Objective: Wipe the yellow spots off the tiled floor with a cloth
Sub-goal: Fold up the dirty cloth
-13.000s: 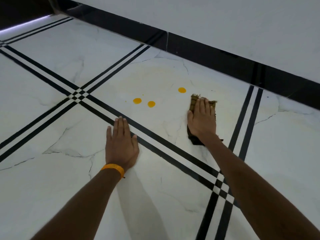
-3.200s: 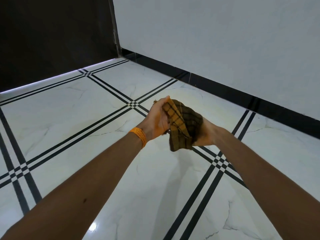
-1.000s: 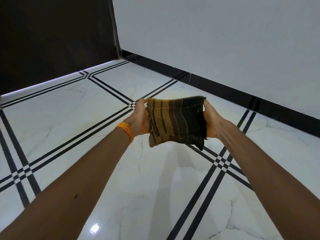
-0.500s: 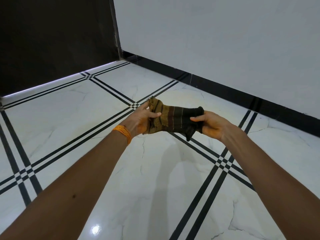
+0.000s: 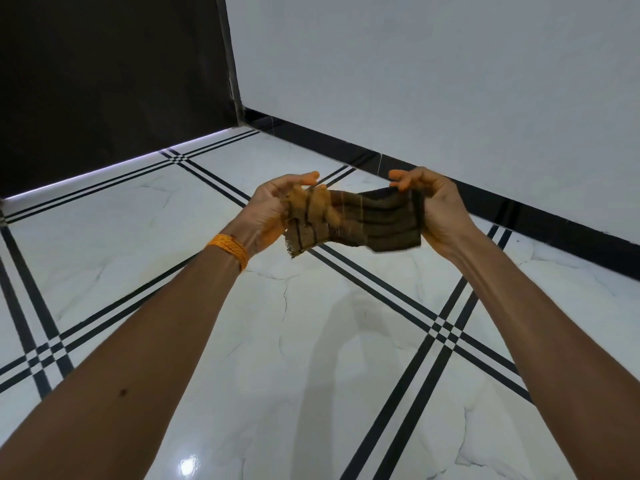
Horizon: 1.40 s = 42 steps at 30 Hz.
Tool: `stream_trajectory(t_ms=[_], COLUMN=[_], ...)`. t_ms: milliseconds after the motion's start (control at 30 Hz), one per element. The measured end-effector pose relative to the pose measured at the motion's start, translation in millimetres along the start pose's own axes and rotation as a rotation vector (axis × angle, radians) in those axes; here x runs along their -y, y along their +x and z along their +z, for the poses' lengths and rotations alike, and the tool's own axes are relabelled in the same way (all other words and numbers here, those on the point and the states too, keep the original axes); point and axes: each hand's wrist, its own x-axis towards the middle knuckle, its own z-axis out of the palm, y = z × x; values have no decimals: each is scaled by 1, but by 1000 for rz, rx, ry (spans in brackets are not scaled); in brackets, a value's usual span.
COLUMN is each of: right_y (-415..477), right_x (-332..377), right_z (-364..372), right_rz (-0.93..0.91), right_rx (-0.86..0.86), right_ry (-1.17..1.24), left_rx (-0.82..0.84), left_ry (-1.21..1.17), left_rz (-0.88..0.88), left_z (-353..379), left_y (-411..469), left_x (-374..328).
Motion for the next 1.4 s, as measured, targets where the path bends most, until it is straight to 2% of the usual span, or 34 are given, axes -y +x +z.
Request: stream_trajectory(t_ms=[133, 267, 500, 700, 800, 900, 1000, 1100, 1267, 1400], right_y=[1, -2, -4, -12, -11, -5, -1, -2, 6, 10], right_x=[-3, 2, 1, 1, -1, -5, -4, 4, 16, 13], right_z=[-8, -11, -7, 0, 2, 12, 21, 30, 32, 32], right_rz=[-15, -9, 57, 195, 222, 189, 183, 201, 101, 63], right_rx=[-39, 11, 83, 114, 193, 270, 421, 521, 286, 229], right_ry=[-92, -116, -211, -49, 28, -167, -383, -359, -430, -478], left_rx=[-17, -13, 120, 185, 159, 142, 296, 372, 243, 169], left_ry=[100, 185, 354, 397, 543, 702, 664, 643, 560, 640], left_rz=[-2, 9, -66, -237, -288, -272, -278, -319, -347, -293], left_z=[-14, -12, -13, -16, -14, 1, 26, 46, 59, 61], left_y=[-1, -6, -8, -12, -13, -10, -7, -12, -16, -13], left_x=[2, -5, -6, -6, -2, 3, 9, 13, 22, 32])
